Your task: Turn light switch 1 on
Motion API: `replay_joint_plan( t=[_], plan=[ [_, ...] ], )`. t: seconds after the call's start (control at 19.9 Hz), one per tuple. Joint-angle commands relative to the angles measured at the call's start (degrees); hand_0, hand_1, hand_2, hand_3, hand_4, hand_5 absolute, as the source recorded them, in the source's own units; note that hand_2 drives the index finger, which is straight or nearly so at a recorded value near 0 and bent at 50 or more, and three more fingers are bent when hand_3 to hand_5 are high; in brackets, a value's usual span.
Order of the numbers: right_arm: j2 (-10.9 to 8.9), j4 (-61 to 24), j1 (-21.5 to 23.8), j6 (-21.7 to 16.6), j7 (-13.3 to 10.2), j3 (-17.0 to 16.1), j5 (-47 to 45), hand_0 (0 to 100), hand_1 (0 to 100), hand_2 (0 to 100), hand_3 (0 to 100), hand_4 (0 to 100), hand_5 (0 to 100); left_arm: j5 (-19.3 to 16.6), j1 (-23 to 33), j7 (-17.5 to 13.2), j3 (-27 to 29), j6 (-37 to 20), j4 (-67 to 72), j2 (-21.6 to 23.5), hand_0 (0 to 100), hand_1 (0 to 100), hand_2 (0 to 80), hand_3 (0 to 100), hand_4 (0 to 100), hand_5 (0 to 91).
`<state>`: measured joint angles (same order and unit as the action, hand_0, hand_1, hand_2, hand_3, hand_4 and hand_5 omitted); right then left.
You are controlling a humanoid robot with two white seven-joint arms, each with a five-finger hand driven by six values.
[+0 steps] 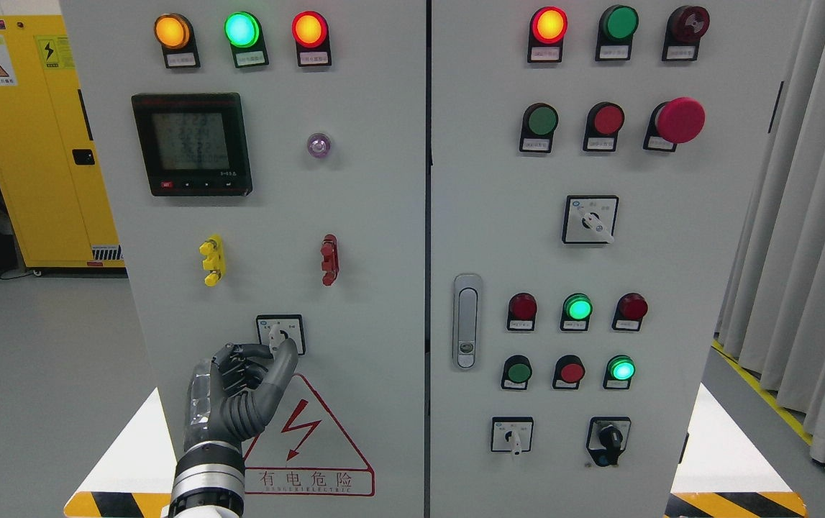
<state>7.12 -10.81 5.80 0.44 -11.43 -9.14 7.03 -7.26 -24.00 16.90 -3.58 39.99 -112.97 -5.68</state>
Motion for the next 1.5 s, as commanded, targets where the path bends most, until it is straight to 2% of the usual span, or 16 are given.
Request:
replay_joint_plan(
  t=[0.0, 1.45],
  plan=[
    [0.0, 0.0, 0.0, 0.0, 0.0, 0.0, 0.0, 0, 50, 4, 0, 0, 0, 0.0, -0.1, 0.1, 0.1, 0.0, 0.1, 0.0, 25, 65, 56.4, 86, 88, 83.0],
    [0.0, 0.0, 0.0, 0.0, 0.0, 0.0, 0.0, 0, 50, 4, 0, 0, 0, -0.6, -0.6, 0.1, -0.2, 0.9, 0.3, -0.6, 27, 62, 59.1, 87, 89, 83.5]
  ],
)
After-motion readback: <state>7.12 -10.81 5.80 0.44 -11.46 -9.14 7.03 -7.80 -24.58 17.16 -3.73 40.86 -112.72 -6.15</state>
